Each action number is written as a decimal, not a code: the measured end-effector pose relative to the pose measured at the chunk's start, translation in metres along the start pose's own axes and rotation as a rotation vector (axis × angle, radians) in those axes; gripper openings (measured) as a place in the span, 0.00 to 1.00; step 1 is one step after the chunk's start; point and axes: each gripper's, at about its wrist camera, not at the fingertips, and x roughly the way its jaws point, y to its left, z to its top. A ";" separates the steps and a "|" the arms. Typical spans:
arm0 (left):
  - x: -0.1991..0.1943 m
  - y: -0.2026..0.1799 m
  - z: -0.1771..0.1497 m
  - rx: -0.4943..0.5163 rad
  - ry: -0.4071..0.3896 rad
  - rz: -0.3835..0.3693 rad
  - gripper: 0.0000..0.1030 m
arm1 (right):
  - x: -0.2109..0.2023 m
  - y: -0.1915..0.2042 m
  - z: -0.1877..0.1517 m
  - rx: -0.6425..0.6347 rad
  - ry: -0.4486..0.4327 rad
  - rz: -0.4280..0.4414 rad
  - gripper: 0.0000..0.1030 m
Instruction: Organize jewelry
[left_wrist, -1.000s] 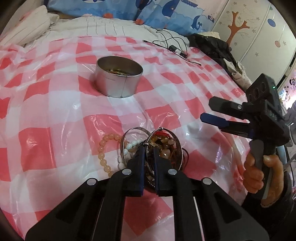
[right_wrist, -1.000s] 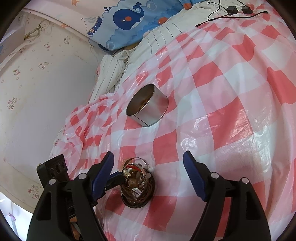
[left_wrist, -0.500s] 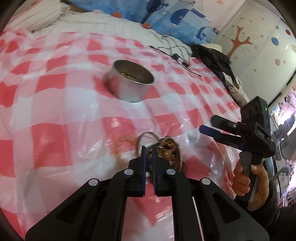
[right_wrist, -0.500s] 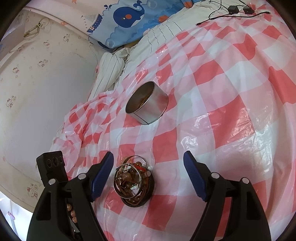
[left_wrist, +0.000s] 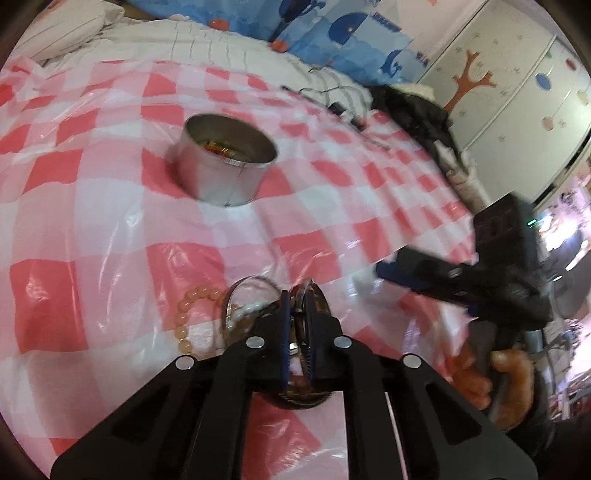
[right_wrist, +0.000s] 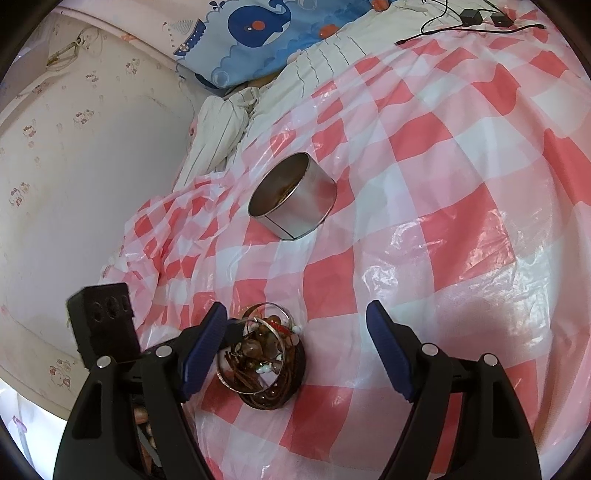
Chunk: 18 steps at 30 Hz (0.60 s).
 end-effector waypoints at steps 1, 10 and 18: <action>-0.005 0.002 0.001 -0.010 -0.013 -0.013 0.06 | 0.000 0.001 0.000 -0.004 0.002 -0.005 0.73; -0.047 0.034 0.006 -0.132 -0.128 -0.113 0.06 | 0.020 0.037 -0.014 -0.198 0.092 -0.001 0.73; -0.057 0.047 0.006 -0.156 -0.143 -0.066 0.05 | 0.038 0.065 -0.037 -0.371 0.162 -0.032 0.73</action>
